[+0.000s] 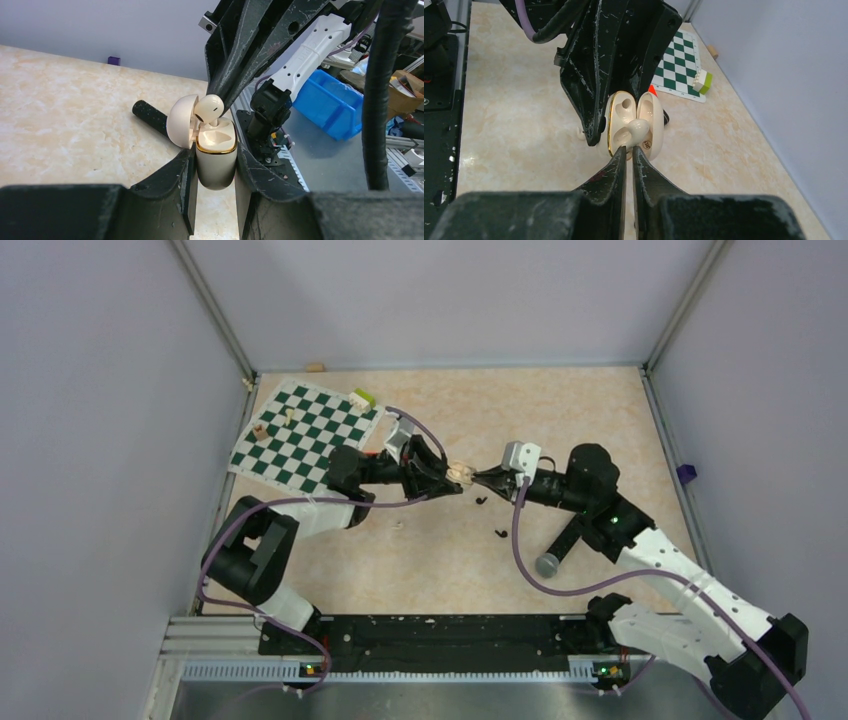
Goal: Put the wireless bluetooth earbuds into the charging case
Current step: Place the earbud in the charging case.
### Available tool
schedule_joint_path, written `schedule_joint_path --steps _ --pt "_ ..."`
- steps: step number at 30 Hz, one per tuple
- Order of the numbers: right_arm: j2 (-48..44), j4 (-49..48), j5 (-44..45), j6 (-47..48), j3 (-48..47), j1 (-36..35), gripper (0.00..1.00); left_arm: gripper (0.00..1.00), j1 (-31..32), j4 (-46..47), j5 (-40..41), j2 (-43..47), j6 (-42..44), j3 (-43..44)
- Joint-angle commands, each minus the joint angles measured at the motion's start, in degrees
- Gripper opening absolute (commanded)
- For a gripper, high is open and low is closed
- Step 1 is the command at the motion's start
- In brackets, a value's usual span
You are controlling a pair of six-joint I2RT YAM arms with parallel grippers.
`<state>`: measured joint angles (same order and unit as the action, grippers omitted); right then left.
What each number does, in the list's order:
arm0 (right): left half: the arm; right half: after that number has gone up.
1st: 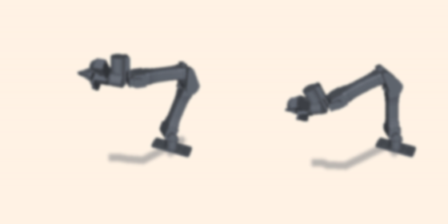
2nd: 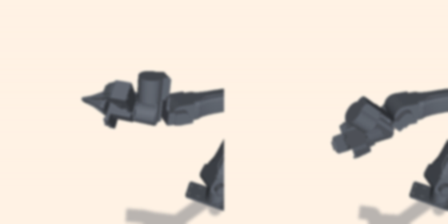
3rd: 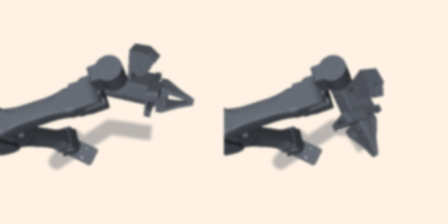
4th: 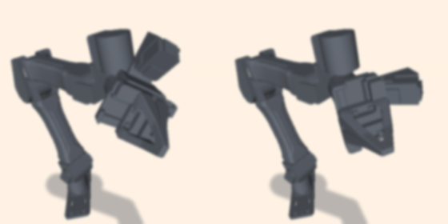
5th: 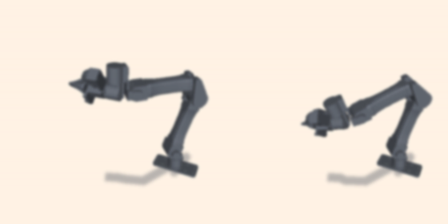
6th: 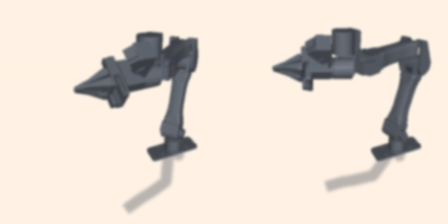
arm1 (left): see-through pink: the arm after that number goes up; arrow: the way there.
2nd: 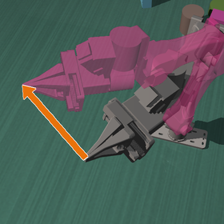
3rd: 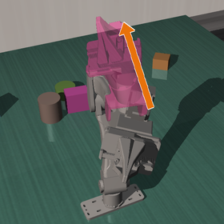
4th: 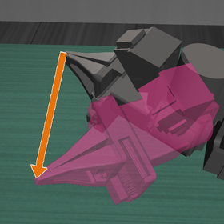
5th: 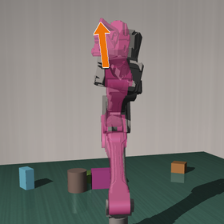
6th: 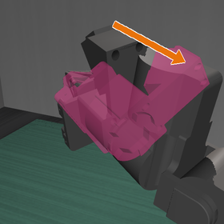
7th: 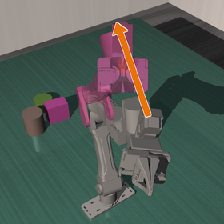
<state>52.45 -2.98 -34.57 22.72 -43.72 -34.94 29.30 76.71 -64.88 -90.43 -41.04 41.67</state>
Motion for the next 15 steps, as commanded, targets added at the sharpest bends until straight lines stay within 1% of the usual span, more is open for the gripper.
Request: schedule_joint_path --steps 1,2,4,6,7,9,10,12,15 --pt "-2.5 4.6 -1.6 0.8 -5.4 0.9 0.10 0.00 -0.2 4.8 -0.7 3.0 1.5 -0.2" --pt "-3.0 5.9 -2.0 1.1 -6.5 1.2 0.13 0.00 -0.1 4.9 -1.2 3.2 1.9 -0.3" --pt "-3.8 8.4 -3.1 2.2 -8.2 1.7 0.25 0.00 -0.2 5.4 -2.2 3.7 2.8 -0.5" --pt "-4.5 10.2 -4.0 3.4 -9.2 2.2 0.34 0.00 -0.2 6.2 -3.3 4.0 3.7 -0.7" --pt "-4.9 10.3 -4.3 3.4 -9.3 2.7 0.41 0.00 -0.4 6.4 -3.6 4.2 4.0 -0.7" --pt "-5.3 10.1 -5.1 3.4 -8.9 4.0 0.54 0.00 -0.5 8.3 -4.0 4.4 2.9 -0.9" --pt "-5.5 9.7 -5.8 2.9 -8.4 4.8 0.58 0.01 -0.6 10.4 -3.9 4.6 1.1 -0.9" --pt "-6.0 7.4 -6.6 0.5 -7.0 7.0 0.65 0.01 -0.9 15.5 -2.4 5.0 -2.2 -1.0" --pt "-5.7 4.3 -6.1 -3.1 -5.6 10.2 0.68 0.00 -1.5 16.1 3.5 7.8 -2.3 -1.5"
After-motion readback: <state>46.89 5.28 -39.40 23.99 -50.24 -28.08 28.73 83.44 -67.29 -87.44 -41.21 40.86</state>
